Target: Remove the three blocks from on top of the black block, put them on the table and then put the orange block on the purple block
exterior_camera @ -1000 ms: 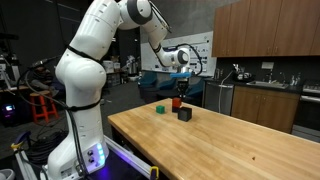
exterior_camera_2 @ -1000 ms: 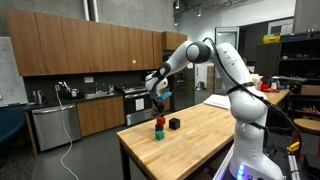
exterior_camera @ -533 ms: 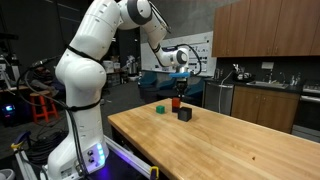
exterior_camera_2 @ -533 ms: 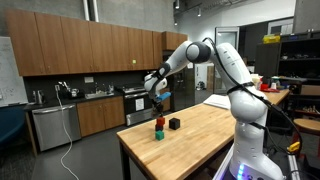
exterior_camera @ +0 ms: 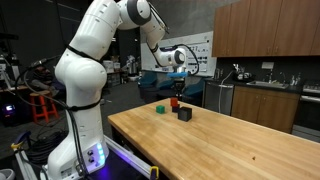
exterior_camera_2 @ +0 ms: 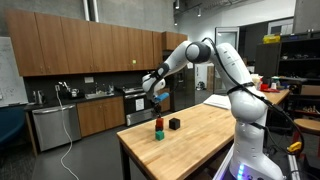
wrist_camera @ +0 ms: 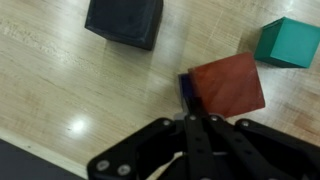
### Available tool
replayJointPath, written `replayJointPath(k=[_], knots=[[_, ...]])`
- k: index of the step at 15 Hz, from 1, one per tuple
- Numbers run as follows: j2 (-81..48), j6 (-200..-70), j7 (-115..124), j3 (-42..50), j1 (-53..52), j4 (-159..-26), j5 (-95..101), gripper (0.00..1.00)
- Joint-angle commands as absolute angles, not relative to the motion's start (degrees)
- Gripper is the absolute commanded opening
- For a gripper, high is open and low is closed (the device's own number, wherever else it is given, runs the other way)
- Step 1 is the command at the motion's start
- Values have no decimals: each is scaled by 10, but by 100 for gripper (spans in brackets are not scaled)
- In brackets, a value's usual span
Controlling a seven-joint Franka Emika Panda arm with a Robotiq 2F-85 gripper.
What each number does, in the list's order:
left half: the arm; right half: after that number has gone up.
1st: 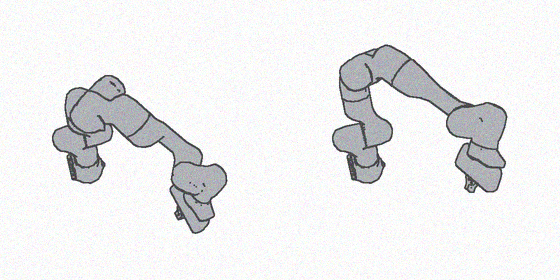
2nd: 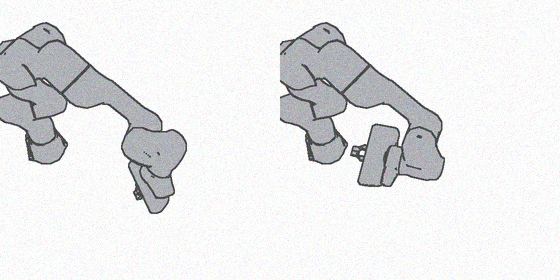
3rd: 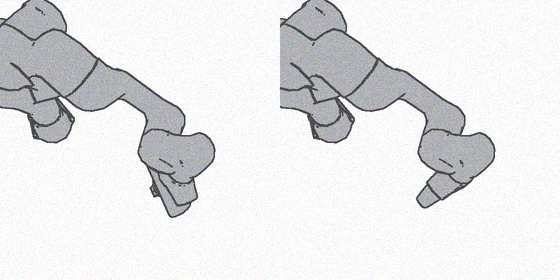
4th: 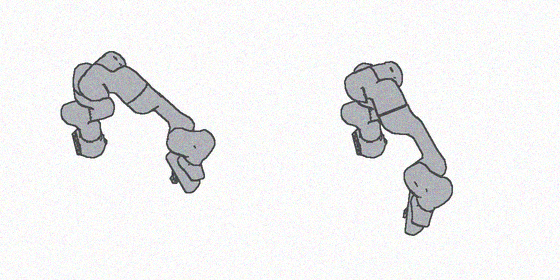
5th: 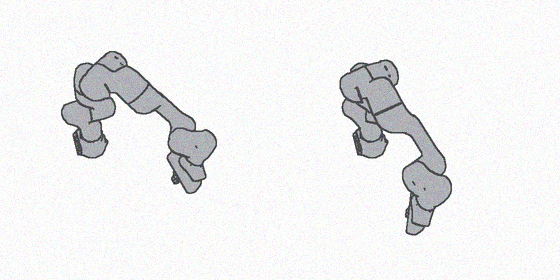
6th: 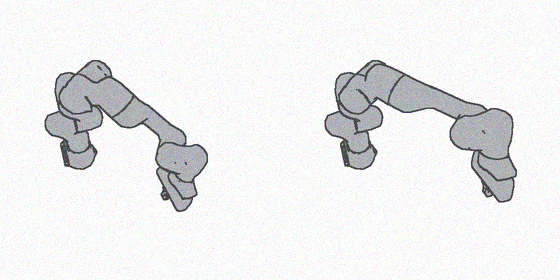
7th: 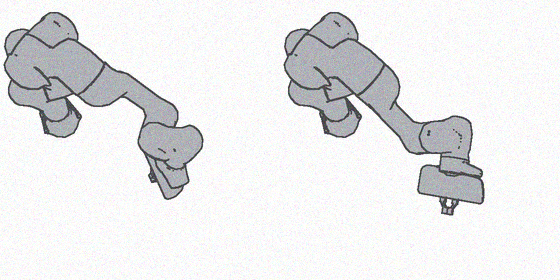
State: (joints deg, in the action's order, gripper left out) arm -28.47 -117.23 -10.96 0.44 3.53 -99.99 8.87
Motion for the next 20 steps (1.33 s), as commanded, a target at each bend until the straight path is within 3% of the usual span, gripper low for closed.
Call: replayJointPath(k=[1, 12, 20], knots=[[-283, -1174, -104, 11, 30, -996, 96, 0], [-232, -1216, -12, 53, 28, -1038, 110, 0], [-96, -1191, 44, 37, 16, -1191, 77, 0]])
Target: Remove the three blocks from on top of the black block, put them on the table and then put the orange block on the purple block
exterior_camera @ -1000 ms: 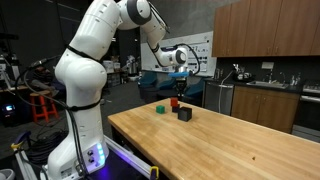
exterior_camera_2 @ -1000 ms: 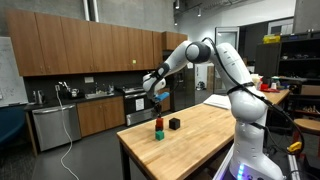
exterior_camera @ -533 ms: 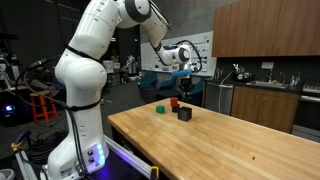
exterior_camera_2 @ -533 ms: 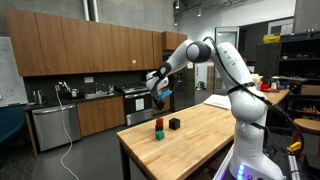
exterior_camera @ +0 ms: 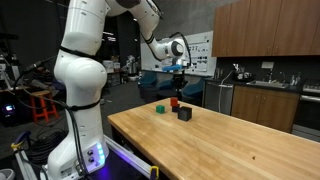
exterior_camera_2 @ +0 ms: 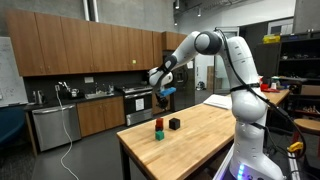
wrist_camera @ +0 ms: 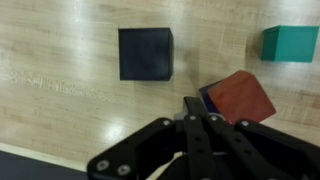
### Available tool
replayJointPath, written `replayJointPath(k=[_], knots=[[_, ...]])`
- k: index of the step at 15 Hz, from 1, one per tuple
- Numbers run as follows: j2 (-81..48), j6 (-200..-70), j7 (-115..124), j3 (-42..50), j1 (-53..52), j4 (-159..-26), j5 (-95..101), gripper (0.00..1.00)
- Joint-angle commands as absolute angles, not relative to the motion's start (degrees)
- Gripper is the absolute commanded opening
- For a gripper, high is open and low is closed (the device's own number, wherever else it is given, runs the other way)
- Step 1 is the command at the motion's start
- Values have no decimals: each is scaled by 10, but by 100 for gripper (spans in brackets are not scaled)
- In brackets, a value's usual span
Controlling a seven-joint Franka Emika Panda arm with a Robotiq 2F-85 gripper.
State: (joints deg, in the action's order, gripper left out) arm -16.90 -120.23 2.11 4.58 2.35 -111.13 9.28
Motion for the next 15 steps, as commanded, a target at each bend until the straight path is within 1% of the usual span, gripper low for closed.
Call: replayJointPath(k=[1, 5, 8, 15], knots=[[-80, -1184, 51, 32, 12, -1213, 68, 0], [-43, -1188, 87, 9, -8, -1282, 46, 0], [-46, -1230, 104, -8, -21, -1312, 35, 0], [-89, -1323, 122, -9, -26, -1312, 54, 0]])
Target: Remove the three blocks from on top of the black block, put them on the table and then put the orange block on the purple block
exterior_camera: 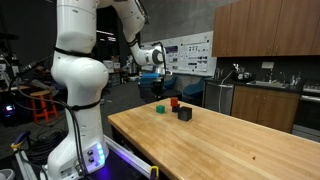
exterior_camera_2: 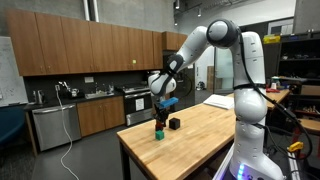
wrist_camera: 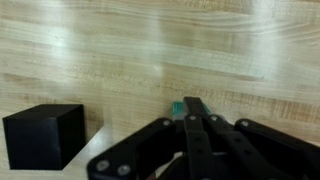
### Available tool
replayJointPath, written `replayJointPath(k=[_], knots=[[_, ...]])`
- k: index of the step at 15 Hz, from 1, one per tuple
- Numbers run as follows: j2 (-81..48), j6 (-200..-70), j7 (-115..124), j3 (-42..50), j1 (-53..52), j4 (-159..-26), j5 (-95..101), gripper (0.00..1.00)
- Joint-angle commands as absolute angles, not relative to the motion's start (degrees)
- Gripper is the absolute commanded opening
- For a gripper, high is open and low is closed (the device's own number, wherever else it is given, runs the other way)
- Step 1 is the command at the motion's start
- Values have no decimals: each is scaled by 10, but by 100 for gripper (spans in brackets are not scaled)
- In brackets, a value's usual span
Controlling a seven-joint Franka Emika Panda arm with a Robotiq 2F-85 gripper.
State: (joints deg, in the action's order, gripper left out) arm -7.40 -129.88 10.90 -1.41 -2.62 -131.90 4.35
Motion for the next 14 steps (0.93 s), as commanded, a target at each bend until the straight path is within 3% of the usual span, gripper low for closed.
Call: replayJointPath(k=[1, 14], knots=[[-96, -1327, 122, -7, -26, -1308, 57, 0], [-170, -1329, 116, 16, -26, -1234, 75, 0]])
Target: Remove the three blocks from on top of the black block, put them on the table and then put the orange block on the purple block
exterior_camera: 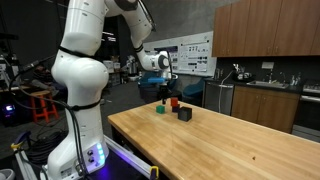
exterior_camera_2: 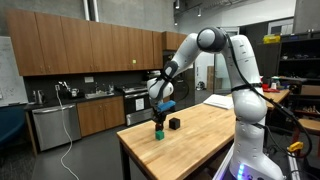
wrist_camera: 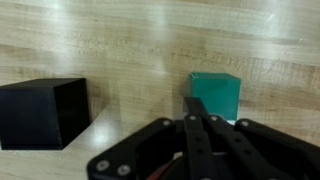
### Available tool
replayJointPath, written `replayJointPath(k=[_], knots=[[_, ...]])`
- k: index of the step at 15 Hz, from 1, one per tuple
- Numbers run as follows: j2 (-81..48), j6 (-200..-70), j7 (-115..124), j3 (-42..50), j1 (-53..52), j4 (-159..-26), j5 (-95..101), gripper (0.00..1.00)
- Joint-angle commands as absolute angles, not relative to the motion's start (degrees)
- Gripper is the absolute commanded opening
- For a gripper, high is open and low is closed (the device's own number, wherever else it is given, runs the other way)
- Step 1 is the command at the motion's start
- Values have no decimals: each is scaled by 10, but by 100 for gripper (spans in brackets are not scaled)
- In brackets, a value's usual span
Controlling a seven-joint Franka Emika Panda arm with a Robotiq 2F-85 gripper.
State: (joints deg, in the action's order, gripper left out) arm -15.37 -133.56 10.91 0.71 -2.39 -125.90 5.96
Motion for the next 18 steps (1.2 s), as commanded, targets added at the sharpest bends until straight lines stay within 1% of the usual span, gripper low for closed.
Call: replayJointPath(k=[1, 11, 18], knots=[[-174, -1328, 116, 18, -26, -1228, 78, 0], [-206, -1323, 107, 30, -25, -1187, 85, 0], [-205, -1323, 98, 24, -29, -1188, 83, 0]])
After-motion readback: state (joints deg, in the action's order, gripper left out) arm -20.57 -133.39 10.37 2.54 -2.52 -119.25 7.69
